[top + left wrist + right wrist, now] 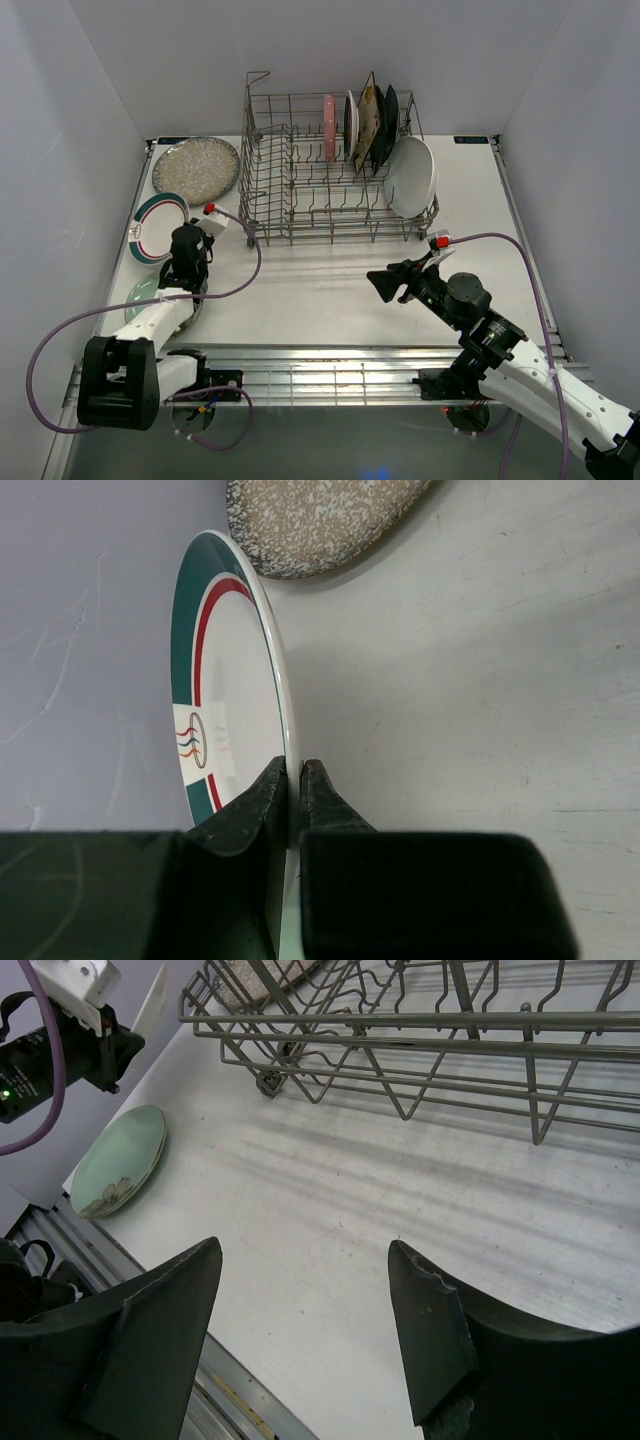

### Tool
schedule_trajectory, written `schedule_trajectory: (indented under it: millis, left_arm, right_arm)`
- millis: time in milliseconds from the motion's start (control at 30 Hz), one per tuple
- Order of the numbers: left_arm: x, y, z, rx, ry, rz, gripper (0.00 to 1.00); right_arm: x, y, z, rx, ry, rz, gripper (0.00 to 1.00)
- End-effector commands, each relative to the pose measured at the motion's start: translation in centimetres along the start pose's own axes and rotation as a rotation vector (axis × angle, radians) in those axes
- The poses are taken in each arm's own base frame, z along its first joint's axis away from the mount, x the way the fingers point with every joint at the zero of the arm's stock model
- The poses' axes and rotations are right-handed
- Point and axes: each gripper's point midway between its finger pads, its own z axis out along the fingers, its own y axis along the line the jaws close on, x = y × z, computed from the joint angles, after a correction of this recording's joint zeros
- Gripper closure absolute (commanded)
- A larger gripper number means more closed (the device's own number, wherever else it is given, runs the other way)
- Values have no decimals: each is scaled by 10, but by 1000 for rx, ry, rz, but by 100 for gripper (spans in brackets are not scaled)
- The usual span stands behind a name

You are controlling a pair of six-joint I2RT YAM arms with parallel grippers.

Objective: Load the plates into the dish rack
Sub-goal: Pick up the plate from the corner of the board.

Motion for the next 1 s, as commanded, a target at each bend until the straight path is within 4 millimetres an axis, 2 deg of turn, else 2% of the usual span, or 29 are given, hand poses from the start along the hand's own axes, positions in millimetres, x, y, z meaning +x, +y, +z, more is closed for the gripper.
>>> schedule_trajectory:
  millis: [0, 167, 200, 367, 633, 967]
  left_arm:
    - [-36, 33, -9, -56, -73, -60, 100]
    - [-61, 40, -25, 8, -131, -135, 100]
    - [-60, 37, -27, 30, -118, -148, 100]
    - [-78, 67, -37, -48, -148, -179, 100]
    - [-104, 84, -56, -28, -212, -221, 100]
    - [-146, 119, -82, -37, -317, -261, 100]
  right_arm:
    - [-9, 6, 1, -23, -43, 8, 27]
    - [-8, 4, 1, -17, -42, 8, 27]
    - [-9, 5, 0, -19, -44, 8, 27]
    - [-9, 4, -2, -17, -48, 10, 27]
    - [-8, 2, -3, -9, -51, 9, 27]
    - [-9, -2, -3, 10, -58, 10, 27]
